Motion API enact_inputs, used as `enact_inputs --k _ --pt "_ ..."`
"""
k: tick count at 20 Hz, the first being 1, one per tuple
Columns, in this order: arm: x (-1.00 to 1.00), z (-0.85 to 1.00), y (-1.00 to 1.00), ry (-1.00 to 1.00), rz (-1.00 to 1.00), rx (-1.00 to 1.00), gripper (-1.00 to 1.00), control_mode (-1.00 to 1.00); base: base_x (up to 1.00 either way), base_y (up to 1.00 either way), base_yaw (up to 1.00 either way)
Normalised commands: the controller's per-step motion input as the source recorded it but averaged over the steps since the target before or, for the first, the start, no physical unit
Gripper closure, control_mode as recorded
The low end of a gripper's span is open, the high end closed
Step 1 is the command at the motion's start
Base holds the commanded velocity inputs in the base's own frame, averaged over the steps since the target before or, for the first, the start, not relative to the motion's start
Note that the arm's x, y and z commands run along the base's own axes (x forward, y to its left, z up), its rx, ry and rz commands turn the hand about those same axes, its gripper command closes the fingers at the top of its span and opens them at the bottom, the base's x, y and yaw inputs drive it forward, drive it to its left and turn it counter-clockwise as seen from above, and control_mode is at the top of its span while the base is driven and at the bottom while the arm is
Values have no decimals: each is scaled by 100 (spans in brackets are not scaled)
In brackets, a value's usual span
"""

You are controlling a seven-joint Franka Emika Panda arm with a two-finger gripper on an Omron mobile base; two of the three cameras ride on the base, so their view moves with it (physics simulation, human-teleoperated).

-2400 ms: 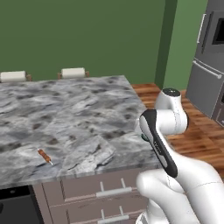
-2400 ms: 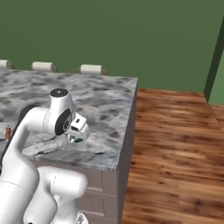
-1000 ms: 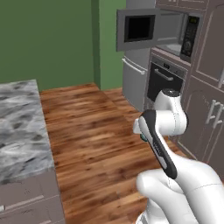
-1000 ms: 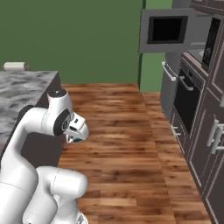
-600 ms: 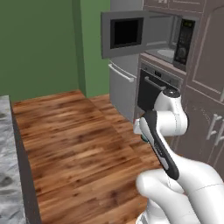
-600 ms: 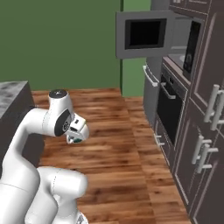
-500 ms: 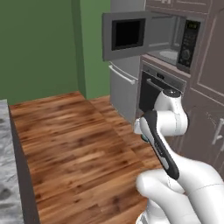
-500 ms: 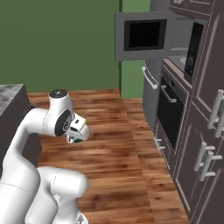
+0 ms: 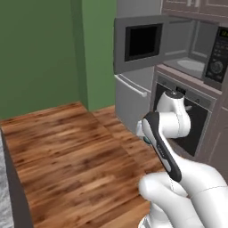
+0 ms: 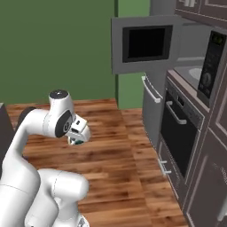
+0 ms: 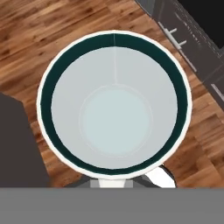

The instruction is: Pick the mug from the counter and place it inside the microwave. Then close the microwave.

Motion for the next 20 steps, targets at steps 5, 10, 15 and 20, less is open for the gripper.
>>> enact_inputs --k 5,10,15,20 --pt "0 0 0 0 0 0 100 100 100 0 -34" --pt "0 0 0 0 0 0 100 100 89 0 -52" --pt "0 0 0 0 0 0 100 100 67 -3 -66" --pt "0 0 0 0 0 0 100 100 48 -1 -72"
